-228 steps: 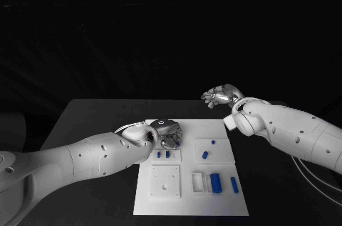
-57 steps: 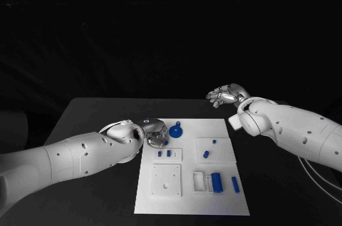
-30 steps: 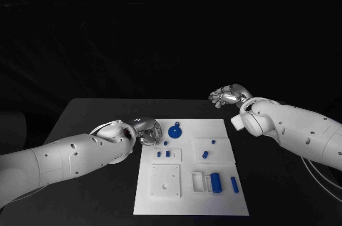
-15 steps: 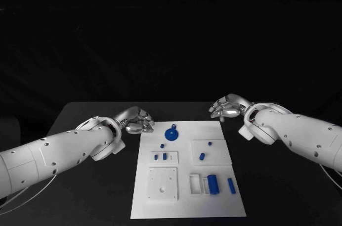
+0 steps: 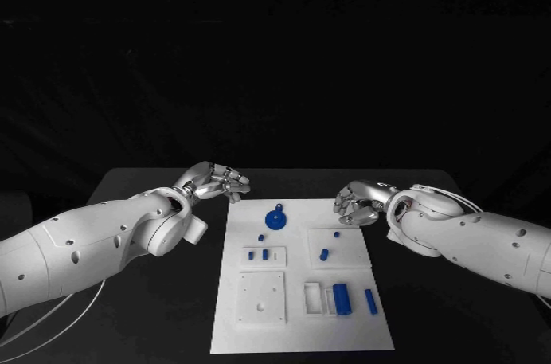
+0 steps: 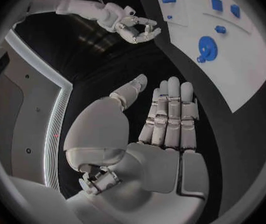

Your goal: Assemble the parts on the task board

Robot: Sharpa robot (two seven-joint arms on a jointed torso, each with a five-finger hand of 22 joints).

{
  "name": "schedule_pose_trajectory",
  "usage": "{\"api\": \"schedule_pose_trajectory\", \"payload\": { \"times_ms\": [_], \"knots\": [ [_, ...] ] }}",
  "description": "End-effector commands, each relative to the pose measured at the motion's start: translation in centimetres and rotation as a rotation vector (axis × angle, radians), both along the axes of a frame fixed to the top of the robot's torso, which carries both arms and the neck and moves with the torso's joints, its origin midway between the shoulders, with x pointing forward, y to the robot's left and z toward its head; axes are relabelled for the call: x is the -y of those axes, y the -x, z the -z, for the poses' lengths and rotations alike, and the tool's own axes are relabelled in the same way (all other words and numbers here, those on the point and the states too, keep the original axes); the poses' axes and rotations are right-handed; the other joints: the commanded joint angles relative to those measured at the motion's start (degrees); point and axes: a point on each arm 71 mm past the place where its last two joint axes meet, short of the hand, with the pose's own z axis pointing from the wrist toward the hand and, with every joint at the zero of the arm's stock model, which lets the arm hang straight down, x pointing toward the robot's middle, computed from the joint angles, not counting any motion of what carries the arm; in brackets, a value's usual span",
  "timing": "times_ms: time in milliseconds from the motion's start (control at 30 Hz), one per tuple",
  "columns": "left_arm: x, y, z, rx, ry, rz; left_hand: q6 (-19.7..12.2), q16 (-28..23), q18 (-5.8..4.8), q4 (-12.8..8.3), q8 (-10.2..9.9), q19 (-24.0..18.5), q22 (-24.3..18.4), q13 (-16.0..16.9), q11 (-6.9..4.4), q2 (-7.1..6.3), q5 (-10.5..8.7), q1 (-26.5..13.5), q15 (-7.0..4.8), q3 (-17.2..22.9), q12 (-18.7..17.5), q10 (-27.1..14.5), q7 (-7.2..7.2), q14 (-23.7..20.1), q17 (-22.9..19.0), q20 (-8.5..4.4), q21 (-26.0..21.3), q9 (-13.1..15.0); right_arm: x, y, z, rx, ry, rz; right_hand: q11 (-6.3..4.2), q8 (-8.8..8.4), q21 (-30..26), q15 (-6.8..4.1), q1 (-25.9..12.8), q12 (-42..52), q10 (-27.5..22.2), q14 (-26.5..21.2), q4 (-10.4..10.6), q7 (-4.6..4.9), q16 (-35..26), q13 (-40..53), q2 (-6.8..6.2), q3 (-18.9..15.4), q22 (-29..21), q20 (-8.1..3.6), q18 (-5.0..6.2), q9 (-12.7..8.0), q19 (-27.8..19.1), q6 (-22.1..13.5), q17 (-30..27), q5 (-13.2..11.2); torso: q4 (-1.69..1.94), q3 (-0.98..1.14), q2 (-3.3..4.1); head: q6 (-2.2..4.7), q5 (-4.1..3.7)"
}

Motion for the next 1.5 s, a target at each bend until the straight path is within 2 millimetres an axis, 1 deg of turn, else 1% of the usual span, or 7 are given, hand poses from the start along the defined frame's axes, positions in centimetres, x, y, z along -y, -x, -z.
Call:
{"api": "schedule_pose_trajectory", "payload": {
  "times_ms": [33, 167, 267, 567, 933, 1267, 1500],
  "knots": [
    [0.2, 0.1, -0.2, -0.063, 0.165, -0.045, -0.96, -3.04, 0.03, 0.2, -0.42, -2.08, -0.76, -1.0, 0.59, -0.13, -0.1, -1.49, 1.38, -1.11, -0.29, -2.03, 0.29, -2.1, -0.55, 1.42, -2.1, -0.18, -0.6, 0.3, 0.1, 0.108, 0.121, -0.027, 0.2, -0.3, 0.19, 0.03, 0.16, -0.92, 0.46, 0.37, 0.48, 0.4, 0.11, -0.21, -0.94, 0.14, 0.07, 0.01, 1.73, -0.16, 0.34, 0.07, 0.21, -0.8, 0.01, -0.14, -0.59, -0.21, -0.2],
    [0.3, 0.2, -0.1, -0.092, 0.212, -0.068, -1.87, -8.08, 0.11, 0.33, -0.56, -5.64, -1.26, -2.68, 1.34, -0.15, -0.22, -1.79, 3.92, -1.7, -0.38, -5.4, 0.42, -7.36, -1.83, 3.84, -4.57, -0.36, -1.0, 0.6, 0.6, 0.124, 0.143, -0.03, 0.25, -0.4, 0.14, 0.09, 0.64, -2.63, 1.35, 0.64, 1.85, 0.39, -0.07, -0.51, -2.39, 1.38, 0.11, -0.09, 1.73, -0.34, 0.61, 0.2, 0.7, -3.4, 0.01, -0.31, -0.74, -0.38, -0.39],
    [0.4, 0.3, -0.2, -0.092, 0.217, -0.066, -2.11, -9.75, 0.34, 0.55, -0.5, -6.92, -1.19, -3.35, 1.43, -0.12, -0.19, -1.72, 4.62, -1.87, -0.21, -6.11, 0.42, -8.9, -2.16, 4.62, -5.33, -0.4, -1.3, 0.7, 1.0, 0.126, 0.159, -0.034, 0.26, -0.44, 0.22, 0.1, 1.04, -3.5, 1.87, 0.84, 2.46, 0.36, -0.09, -0.63, -3.24, 2.09, 0.23, -0.17, 1.73, -0.43, 0.78, 0.31, 1.03, -4.19, -0.02, -0.44, -0.8, -0.52, -0.38],
    [0.5, 0.4, -0.2, -0.093, 0.217, -0.066, -2.1, -10.13, 0.77, 0.87, -0.35, -6.88, -0.85, -3.69, 1.92, 0.15, -0.13, -1.54, 4.98, -1.9, 0.02, -5.77, 0.71, -8.54, -1.98, 4.97, -5.29, -0.4, -1.7, 1.2, 2.9, 0.113, 0.217, -0.043, 0.31, -0.49, 0.33, 0.15, 1.94, -5.23, 2.91, 1.05, 3.61, 0.27, -0.23, -0.78, -4.61, 3.88, 0.55, -0.23, 1.73, -0.64, 0.84, 0.62, 1.72, -5.89, 0.06, -0.35, -0.67, -0.82, -0.32],
    [0.3, 0.5, -0.2, -0.097, 0.214, -0.072, -2.11, -10.47, 1.05, 1.09, -0.24, -6.96, -0.58, -3.96, 2.12, 0.23, -0.06, -1.46, 5.26, -1.93, 0.05, -5.56, 0.72, -8.4, -1.86, 5.25, -5.3, -0.42, -2.1, 1.6, 4.1, 0.099, 0.228, -0.055, 0.29, -0.47, 0.39, 0.15, 2.12, -5.96, 3.55, 1.21, 4.17, 0.2, -0.32, -0.78, -4.87, 4.58, 0.74, -0.24, 1.73, -0.72, 0.86, 0.84, 2.05, -6.16, 0.01, -0.21, -0.68, -1.22, -0.18],
    [0.2, 0.5, -0.1, -0.102, 0.214, -0.068, -2.2, -10.61, 1.18, 1.21, -0.24, -6.97, -0.45, -4.1, 2.12, 0.29, -0.02, -1.4, 5.32, -1.89, 0.05, -5.5, 0.76, -8.3, -1.78, 5.35, -5.3, -0.45, -2.6, 1.9, 5.1, 0.09, 0.228, -0.066, -0.58, 0.23, 1.4, -0.7, 3.04, -6.6, 6.55, 2.24, 5.34, -0.54, 0.63, -0.12, -4.5, 7.3, 1.57, -0.69, 1.73, -0.54, 2.01, 2.68, 3.43, -8.58, 0.0, -0.22, -0.68, -1.46, -0.3],
    [0.4, 0.5, -0.1, -0.106, 0.214, -0.062, -2.22, -10.72, 1.22, 1.28, -0.21, -7.02, -0.41, -4.17, 2.13, 0.37, -0.01, -1.38, 5.35, -1.87, 0.04, -5.49, 0.76, -8.33, -1.76, 5.39, -5.33, -0.46, -2.7, 1.9, 5.7, 0.098, 0.277, -0.063, -1.18, 0.79, 2.49, -1.31, 3.42, -6.73, 8.48, 2.4, 5.82, -1.14, 1.79, 0.67, -3.41, 9.08, 2.52, -0.99, 1.73, -0.21, 2.62, 4.05, 4.54, -9.15, 0.04, -0.27, -0.66, -1.71, -0.27]
  ]
}}
